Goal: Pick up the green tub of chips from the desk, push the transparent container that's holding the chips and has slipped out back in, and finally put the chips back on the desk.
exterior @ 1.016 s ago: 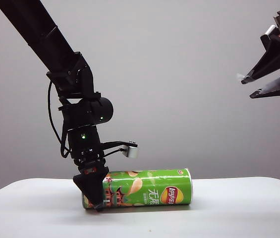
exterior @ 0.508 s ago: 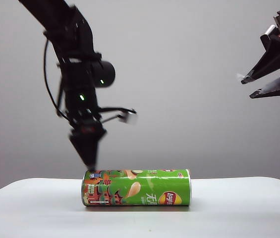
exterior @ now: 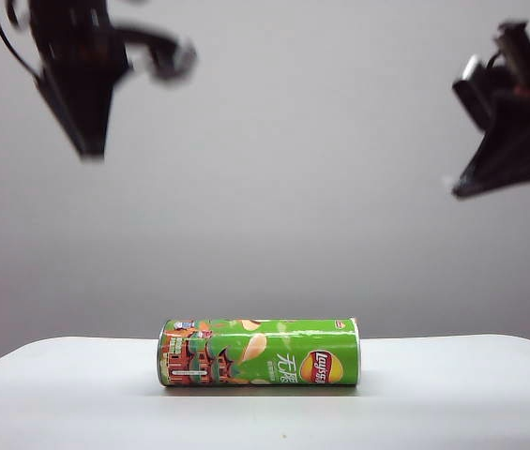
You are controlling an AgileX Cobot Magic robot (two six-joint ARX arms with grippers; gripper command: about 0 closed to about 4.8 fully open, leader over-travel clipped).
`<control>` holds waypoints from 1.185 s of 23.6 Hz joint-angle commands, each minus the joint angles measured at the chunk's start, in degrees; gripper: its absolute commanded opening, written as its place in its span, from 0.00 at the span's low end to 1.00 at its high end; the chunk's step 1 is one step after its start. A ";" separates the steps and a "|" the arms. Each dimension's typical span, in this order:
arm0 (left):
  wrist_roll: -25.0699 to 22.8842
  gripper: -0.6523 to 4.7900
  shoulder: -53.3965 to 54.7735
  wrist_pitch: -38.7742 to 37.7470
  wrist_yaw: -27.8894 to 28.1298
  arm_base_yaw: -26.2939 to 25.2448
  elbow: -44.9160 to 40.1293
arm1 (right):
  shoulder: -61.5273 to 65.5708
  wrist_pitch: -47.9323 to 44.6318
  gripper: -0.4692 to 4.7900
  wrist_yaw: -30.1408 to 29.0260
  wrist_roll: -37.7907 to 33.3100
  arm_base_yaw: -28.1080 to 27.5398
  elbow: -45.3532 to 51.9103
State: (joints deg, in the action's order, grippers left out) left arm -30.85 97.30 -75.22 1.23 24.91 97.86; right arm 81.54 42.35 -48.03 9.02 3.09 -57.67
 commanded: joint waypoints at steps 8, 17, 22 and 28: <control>9.05 0.50 -29.57 20.76 4.87 0.07 -12.39 | -29.77 -11.93 0.08 14.49 -11.21 -0.22 3.98; 13.92 0.50 -55.10 49.42 12.39 0.07 -43.52 | -52.96 -25.07 0.08 28.02 -16.76 -0.22 15.96; 15.61 0.49 -63.23 60.19 14.14 0.07 -55.76 | -59.98 -27.69 0.08 28.92 -18.64 -0.20 22.88; 18.53 0.49 -72.30 69.40 11.26 0.09 -72.41 | -70.58 -33.64 0.08 29.03 -23.45 -0.11 36.13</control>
State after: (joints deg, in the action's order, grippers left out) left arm -13.98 26.68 -9.39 14.96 24.97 27.27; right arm 12.69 12.05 -19.22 -12.03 2.92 -22.90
